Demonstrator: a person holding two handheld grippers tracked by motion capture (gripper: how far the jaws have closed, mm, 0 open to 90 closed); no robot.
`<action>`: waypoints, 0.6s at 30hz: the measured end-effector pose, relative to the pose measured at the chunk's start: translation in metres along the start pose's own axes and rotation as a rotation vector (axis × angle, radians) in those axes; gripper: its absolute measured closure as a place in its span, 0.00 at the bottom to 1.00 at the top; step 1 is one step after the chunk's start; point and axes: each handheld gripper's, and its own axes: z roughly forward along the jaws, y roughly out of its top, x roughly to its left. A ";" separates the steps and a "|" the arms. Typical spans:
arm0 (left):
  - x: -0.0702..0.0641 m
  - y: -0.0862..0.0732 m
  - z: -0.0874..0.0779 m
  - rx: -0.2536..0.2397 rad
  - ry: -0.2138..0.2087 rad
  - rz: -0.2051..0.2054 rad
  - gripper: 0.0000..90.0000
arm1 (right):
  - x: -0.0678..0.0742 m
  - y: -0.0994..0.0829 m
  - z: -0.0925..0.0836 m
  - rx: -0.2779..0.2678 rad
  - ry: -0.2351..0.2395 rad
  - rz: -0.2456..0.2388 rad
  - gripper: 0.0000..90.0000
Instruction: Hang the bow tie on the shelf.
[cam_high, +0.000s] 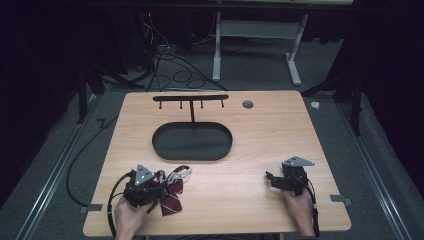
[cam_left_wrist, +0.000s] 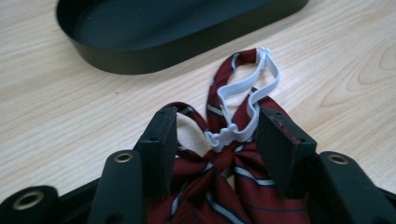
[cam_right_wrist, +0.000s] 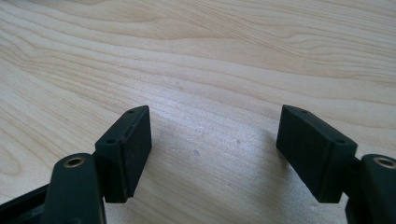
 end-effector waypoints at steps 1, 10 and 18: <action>-0.001 0.000 0.001 0.002 -0.002 0.004 0.54 | 0.000 0.000 0.000 0.000 -0.001 -0.001 0.31; -0.010 0.006 0.015 0.035 0.000 0.050 0.56 | 0.000 0.000 0.000 -0.001 0.001 0.000 0.31; -0.012 0.007 0.028 0.075 0.005 0.073 0.60 | 0.000 0.000 0.000 -0.001 0.000 0.000 0.31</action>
